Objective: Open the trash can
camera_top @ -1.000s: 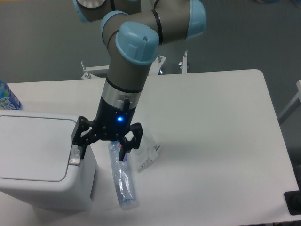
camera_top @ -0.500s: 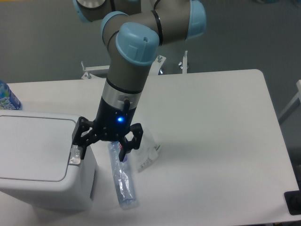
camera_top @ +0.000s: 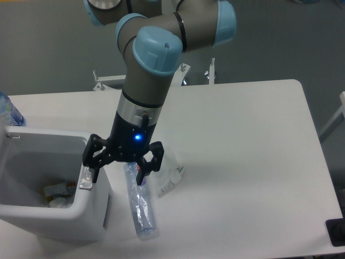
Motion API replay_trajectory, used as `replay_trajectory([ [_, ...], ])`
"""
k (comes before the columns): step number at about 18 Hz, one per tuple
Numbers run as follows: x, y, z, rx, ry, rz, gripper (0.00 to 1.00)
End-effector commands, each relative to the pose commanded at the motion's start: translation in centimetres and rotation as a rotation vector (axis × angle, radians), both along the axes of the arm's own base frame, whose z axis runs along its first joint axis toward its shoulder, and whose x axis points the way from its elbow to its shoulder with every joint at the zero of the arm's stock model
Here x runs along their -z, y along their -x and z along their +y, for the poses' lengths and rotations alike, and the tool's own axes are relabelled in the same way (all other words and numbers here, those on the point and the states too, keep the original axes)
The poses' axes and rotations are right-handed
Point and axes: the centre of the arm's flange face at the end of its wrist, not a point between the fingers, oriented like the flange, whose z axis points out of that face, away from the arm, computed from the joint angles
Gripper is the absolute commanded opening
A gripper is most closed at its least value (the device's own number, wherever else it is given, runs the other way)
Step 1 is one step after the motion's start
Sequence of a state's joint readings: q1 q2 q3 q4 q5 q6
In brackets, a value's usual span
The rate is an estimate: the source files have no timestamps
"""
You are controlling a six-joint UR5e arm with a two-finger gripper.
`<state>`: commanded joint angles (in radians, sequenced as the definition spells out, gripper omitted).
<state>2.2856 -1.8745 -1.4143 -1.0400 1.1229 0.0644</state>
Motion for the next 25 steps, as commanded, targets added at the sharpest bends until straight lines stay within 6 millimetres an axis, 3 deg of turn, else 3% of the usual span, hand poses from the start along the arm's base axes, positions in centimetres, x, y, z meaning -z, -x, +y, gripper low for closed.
replay_trajectory([
  [4,-1.4,0.1,0.1,0.001,-0.021,0.016,1.0],
  [7,-4.4,0.9,0.2,0.008,-0.065,0.069,1.0],
  [9,-6.8,2.5,-0.5,0.01,-0.098,0.121,1.0],
  [14,-9.3,7.2,-4.4,0.056,-0.118,0.262,1.0],
  [17,-8.9,9.0,-6.8,0.1,-0.06,0.356,1.0],
  [22,-5.9,12.5,-12.7,0.263,0.168,0.502,1.0],
  [25,-4.6,13.9,-14.7,0.404,0.297,0.537,1.0],
])
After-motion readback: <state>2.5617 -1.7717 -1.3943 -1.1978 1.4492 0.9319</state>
